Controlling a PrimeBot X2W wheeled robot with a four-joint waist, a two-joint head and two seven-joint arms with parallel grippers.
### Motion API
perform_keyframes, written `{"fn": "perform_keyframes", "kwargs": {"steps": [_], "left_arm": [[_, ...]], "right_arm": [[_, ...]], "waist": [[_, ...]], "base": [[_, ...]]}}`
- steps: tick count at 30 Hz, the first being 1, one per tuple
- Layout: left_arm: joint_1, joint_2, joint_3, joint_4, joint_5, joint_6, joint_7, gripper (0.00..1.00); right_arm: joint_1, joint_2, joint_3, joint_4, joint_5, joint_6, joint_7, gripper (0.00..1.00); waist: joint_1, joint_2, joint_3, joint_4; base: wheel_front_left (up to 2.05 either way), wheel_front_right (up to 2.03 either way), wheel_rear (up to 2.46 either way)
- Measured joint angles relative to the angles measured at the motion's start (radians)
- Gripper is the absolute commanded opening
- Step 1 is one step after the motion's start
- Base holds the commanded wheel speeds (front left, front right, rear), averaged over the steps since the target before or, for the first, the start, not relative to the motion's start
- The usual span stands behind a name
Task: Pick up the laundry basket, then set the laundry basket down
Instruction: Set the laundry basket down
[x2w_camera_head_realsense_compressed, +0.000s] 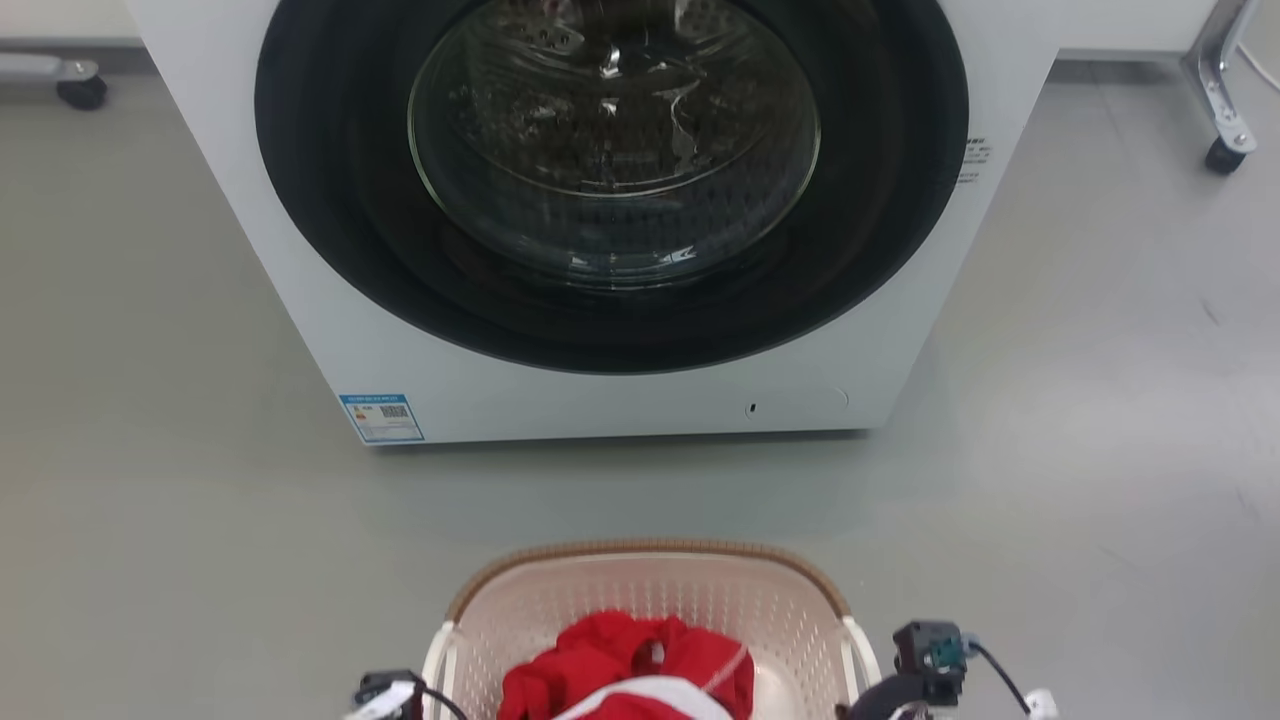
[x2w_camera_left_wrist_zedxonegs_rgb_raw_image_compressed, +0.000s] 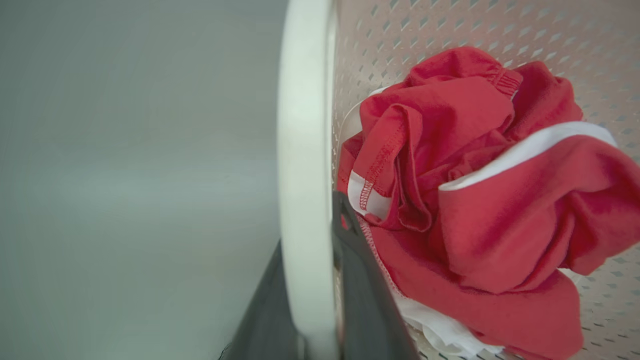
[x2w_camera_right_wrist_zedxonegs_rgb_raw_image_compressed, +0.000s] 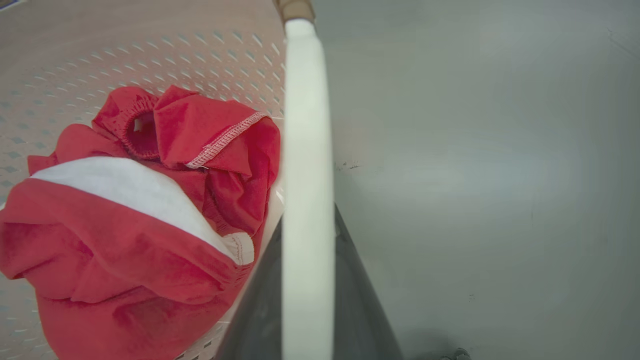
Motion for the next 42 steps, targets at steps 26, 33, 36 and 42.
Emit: {"fn": "perform_keyframes", "kwargs": {"steps": [26, 33, 36, 42], "left_arm": [[-0.379, 0.018, 0.041, -0.016, 0.011, 0.006, -0.056, 0.0], [-0.45, 0.018, 0.045, -0.019, 0.018, 0.007, -0.063, 0.0], [-0.476, 0.017, 0.046, -0.018, 0.019, 0.008, -0.069, 0.0], [-0.523, 0.018, 0.052, -0.017, 0.021, 0.008, -0.083, 0.0]], "right_arm": [[-0.427, -0.002, -0.028, 0.059, -0.039, 0.001, -0.061, 0.0], [-0.484, -0.002, -0.035, 0.076, -0.039, 0.001, -0.078, 0.0], [-0.508, -0.003, -0.035, 0.08, -0.044, 0.001, -0.085, 0.0], [-0.561, -0.004, -0.036, 0.084, -0.049, 0.001, -0.097, 0.0]], "waist": [[0.0002, 0.0001, 0.333, 0.004], [0.0003, 0.0001, 0.421, 0.006], [0.0003, 0.0001, 0.466, 0.008], [0.0002, 0.0002, 0.555, 0.012]], "base": [[0.0, 0.0, 0.0], [0.0, 0.0, 0.0], [0.0, 0.0, 0.0], [0.0, 0.0, 0.0]]}}
